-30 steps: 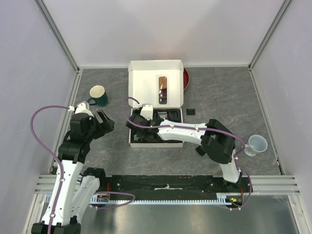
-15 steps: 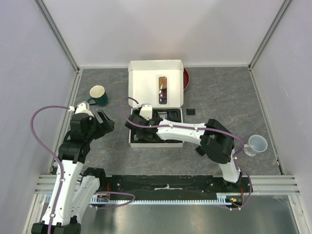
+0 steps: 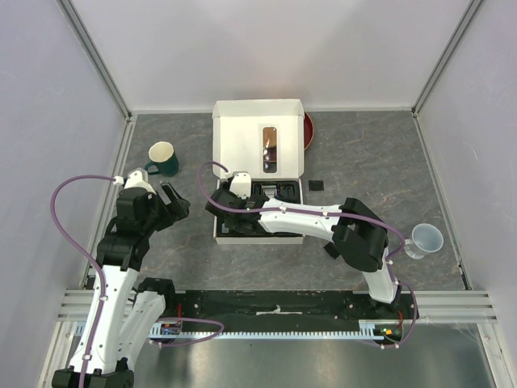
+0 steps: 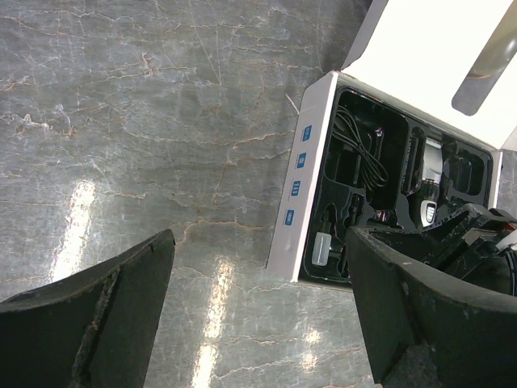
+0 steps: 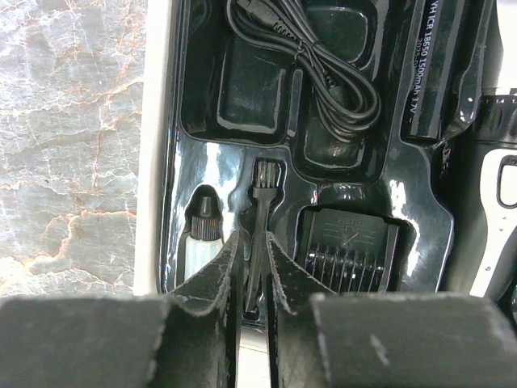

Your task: Sort the hair-cutting tools

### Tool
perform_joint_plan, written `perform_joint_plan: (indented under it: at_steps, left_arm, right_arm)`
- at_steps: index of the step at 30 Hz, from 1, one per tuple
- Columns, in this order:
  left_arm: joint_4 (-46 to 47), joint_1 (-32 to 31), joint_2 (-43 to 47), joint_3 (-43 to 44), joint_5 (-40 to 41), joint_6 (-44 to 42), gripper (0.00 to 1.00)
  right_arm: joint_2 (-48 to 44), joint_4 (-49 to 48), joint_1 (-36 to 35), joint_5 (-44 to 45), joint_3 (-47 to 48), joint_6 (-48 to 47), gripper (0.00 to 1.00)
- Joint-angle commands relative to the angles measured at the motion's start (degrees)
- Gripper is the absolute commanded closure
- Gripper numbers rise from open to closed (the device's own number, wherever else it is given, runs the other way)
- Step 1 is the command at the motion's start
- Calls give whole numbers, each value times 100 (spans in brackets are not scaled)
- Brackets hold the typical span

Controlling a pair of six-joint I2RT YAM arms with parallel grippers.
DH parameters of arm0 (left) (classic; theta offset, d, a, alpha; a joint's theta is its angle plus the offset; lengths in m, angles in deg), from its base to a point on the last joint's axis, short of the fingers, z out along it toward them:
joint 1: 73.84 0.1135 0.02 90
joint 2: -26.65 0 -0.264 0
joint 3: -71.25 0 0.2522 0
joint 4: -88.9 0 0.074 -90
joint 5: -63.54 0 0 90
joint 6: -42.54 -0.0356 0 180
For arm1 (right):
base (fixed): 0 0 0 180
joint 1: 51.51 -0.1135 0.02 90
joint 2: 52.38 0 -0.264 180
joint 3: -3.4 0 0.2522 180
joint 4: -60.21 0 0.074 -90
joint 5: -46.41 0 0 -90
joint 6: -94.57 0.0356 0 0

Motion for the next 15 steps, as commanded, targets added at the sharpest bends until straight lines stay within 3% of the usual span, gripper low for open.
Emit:
perform_joint_plan:
  at_steps: [1,6,15]
  left_arm:
    - [210,14,41,15,-31,-214,8]
    - [210,14,32,15,-22,-214,8]
    - [210,14,41,15,-14,-206,8]
  right_arm:
    - [-145,18,-40,212,220,-65,82]
    - [-39,18,-31,195,211,-30,96]
    - [154,0,-40,186,211,-38,99]
